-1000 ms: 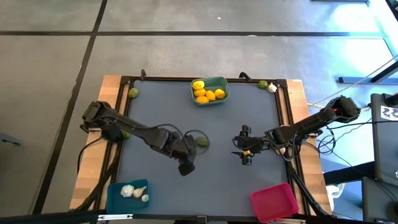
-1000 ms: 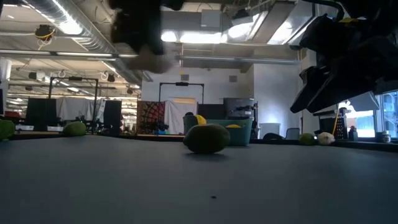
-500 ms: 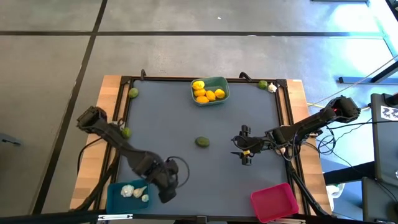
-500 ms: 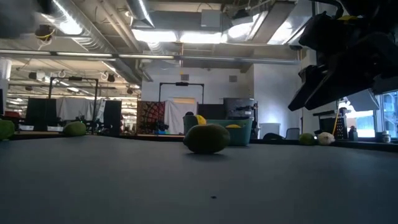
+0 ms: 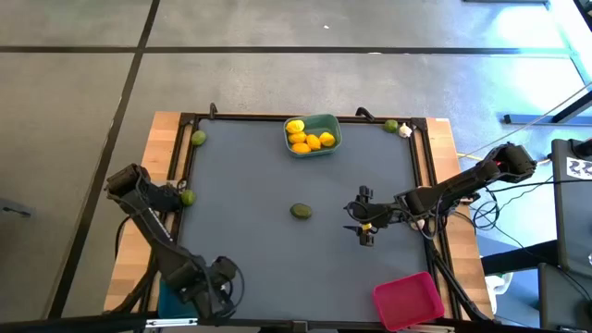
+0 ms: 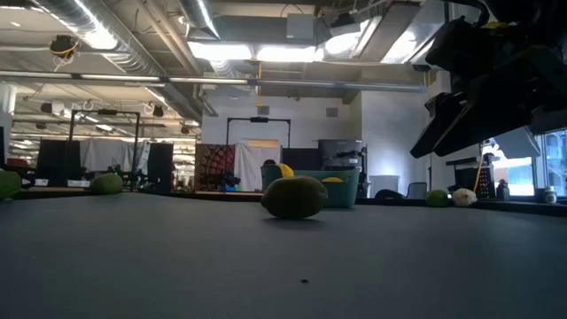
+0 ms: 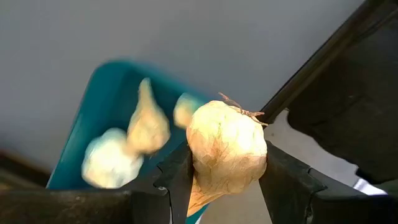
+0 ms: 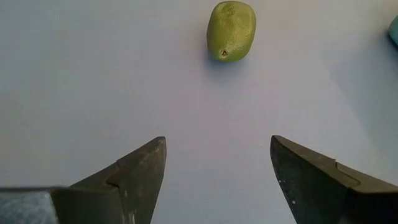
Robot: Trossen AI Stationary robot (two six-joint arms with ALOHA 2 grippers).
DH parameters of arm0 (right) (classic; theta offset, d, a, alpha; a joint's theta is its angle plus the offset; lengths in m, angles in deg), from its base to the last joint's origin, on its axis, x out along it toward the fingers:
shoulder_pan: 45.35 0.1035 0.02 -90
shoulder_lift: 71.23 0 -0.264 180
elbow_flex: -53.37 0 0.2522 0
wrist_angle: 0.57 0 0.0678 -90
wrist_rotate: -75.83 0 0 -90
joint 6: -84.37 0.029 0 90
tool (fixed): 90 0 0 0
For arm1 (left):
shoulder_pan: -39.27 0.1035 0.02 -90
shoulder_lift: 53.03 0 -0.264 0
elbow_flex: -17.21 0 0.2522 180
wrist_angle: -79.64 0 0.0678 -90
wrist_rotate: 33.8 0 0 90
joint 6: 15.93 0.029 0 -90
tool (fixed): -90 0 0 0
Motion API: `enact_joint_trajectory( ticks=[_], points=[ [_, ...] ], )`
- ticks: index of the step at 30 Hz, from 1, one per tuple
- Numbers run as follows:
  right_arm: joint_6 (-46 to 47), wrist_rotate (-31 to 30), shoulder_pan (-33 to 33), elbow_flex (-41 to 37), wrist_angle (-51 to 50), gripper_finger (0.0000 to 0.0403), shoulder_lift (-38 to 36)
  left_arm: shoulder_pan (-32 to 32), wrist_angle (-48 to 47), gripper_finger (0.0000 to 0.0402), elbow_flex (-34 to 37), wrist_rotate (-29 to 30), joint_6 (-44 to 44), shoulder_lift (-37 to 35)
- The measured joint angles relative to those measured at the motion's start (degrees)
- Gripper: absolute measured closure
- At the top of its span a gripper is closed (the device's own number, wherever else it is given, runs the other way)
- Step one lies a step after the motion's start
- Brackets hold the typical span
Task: Sort produce into baskets
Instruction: Put the white garlic into the blue bin
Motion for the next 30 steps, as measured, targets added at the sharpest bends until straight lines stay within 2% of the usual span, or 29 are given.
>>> enact_joint_trajectory(
  ticks=[9, 17, 20, 27, 30],
  points=[
    [0.0, 0.0, 0.0, 0.0, 0.0, 0.0116, 0.0, -4.8, -4.5, 0.0246, 2.6, 2.4, -7.0, 0.1],
    [0.0, 0.0, 0.0, 0.0, 0.7, 0.0116, 0.0, -4.9, -3.7, 0.0246, 7.4, 2.6, -11.5, 0.1],
    [0.0, 0.0, 0.0, 0.0, 0.7, 0.0116, 0.0, -4.9, -2.5, 0.0243, 8.0, 4.4, -11.8, 0.1],
    [0.0, 0.0, 0.0, 0.0, 0.8, 0.0116, 0.0, -4.8, -2.2, 0.0169, 9.4, 5.5, -14.5, 0.2],
    [0.0, 0.0, 0.0, 0.0, 0.9, 0.0116, 0.0, -4.8, -2.1, 0.0144, 9.4, 5.5, -13.0, 0.1]
  ],
)
